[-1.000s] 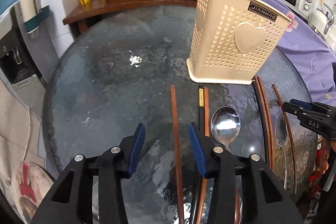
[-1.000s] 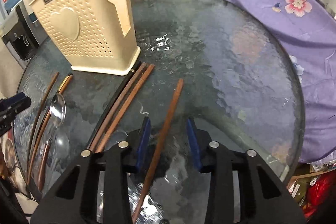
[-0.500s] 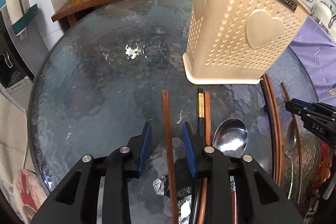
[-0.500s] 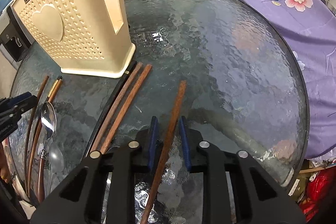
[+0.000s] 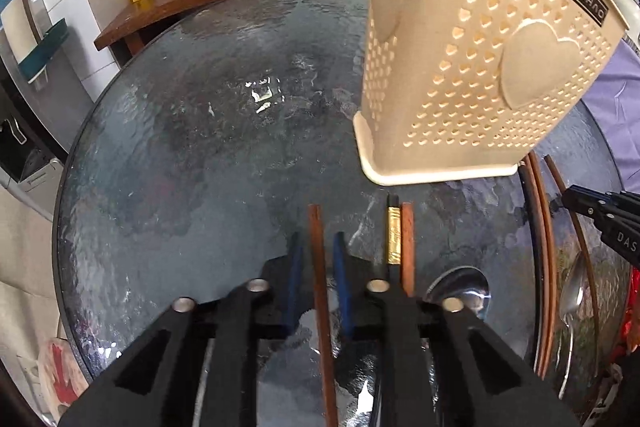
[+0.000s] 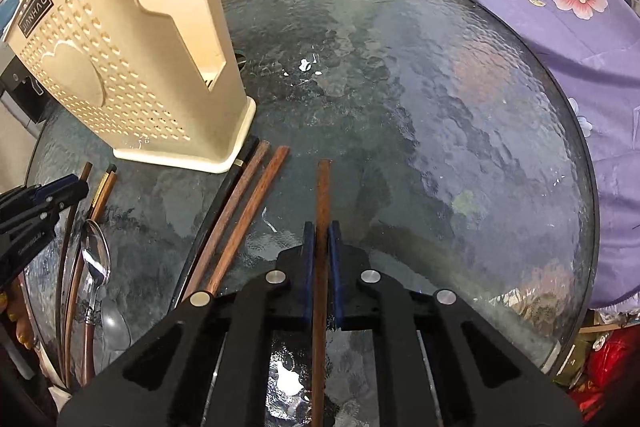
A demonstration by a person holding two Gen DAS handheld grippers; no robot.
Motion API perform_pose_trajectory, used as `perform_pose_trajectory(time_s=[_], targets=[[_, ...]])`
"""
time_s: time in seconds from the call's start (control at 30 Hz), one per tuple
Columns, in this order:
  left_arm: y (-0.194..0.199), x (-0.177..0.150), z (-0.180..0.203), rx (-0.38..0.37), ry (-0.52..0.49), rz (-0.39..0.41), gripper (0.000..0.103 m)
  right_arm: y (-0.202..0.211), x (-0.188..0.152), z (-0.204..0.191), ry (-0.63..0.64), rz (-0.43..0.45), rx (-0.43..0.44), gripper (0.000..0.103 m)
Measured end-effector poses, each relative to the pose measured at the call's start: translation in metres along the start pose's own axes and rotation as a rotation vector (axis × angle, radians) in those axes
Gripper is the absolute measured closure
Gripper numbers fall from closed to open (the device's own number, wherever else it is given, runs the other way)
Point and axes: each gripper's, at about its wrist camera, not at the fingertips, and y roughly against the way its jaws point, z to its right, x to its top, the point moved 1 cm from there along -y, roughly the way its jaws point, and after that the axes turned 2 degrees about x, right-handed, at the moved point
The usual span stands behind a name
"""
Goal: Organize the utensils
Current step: 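Grasp a wooden chopstick with the left tool while the right tool grasps another chopstick, then lift both chopsticks and lower them upright into the cream utensil holder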
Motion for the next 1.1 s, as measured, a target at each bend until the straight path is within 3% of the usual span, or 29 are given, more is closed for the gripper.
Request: perform_pose_trajectory(time_s=[0.17, 0.27, 0.63, 0.9, 1.1], targets=[[-0.003, 0.006, -0.007, -0.018, 0.017, 0.0, 0.096, -0.002, 0.0, 0.004, -0.021, 0.023, 0.055, 0.096], [-0.002, 0.006, -0.003, 0.012, 0.012, 0.026, 0.096, -0.001, 0.001, 0.008, -0.03, 0.045, 0.097, 0.096], [0.027, 0.017, -0.006, -0.029, 0.059, 0.126, 0.096, 0.017, 0.008, 0.015, -0.036, 0.131, 0.152, 0.096], [0.079, 0.025, -0.013, -0.08, 0.097, 0.277, 0.096, 0.065, 0.005, 0.02, -0.023, 0.286, 0.252, 0.096], [0.12, 0.022, -0.014, -0.105, 0.102, 0.379, 0.096, 0.123, -0.003, 0.026, 0.043, 0.45, 0.313, 0.096]])
